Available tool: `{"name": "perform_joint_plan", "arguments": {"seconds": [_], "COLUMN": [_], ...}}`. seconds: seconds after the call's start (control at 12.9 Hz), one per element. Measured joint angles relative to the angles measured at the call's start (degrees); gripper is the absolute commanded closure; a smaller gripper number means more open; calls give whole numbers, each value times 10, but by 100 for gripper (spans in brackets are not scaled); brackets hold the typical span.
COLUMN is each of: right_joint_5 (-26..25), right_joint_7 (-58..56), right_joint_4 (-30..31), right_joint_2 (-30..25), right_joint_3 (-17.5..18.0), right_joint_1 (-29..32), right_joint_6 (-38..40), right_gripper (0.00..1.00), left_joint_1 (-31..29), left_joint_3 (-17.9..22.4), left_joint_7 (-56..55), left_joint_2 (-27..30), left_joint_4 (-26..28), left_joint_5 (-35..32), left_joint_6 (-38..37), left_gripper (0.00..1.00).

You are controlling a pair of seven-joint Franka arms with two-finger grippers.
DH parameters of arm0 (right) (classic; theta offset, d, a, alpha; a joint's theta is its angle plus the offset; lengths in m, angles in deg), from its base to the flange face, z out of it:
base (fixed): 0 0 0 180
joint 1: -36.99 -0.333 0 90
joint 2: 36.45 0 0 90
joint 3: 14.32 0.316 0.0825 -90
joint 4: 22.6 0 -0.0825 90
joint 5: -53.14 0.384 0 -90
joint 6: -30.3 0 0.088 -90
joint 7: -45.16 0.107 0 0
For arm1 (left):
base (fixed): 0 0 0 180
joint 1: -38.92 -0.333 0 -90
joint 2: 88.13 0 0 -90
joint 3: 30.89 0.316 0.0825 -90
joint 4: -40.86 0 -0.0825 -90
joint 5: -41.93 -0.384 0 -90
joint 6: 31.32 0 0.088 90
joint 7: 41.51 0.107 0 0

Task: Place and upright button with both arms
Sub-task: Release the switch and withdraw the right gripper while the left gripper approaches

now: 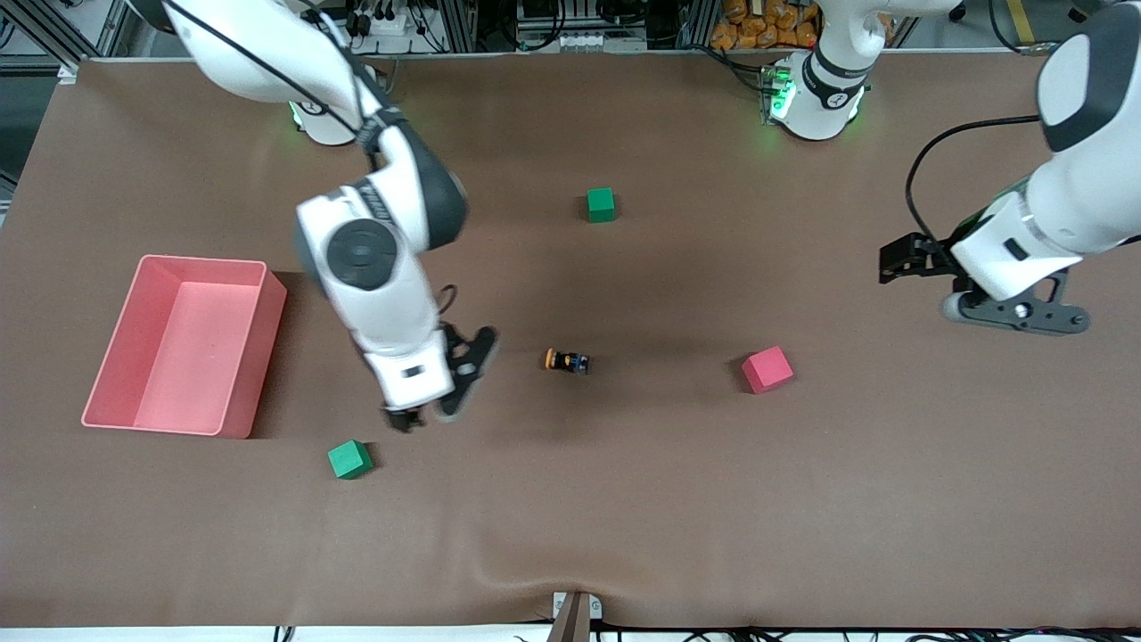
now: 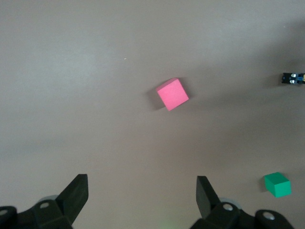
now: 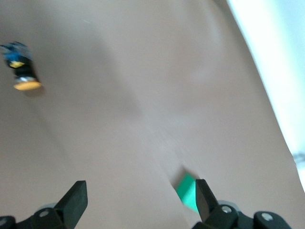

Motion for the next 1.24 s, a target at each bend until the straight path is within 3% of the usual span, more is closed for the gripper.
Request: {"name": "perform_joint_plan", "arguments": {"seconds": [0.54,1.24], "right_joint_5": [0,34], "right_joint_7": [76,149], "right_joint_4": [1,48], "right_joint_2": [-67,-208], "right_joint_3": [-3,-5], "right_joint_1": [118,221], "right_joint_6": [72,198], "right_gripper": [0,0], "left_joint_1": [53,82], "left_joint_3": [-1,-11], "left_joint_7": [38,248], "left_joint_2": [-66,-118], "left_joint_4": [-3,-17], "left_joint_5": [0,0], "left_joint_6": [58,115], "left_gripper": [0,0]}}
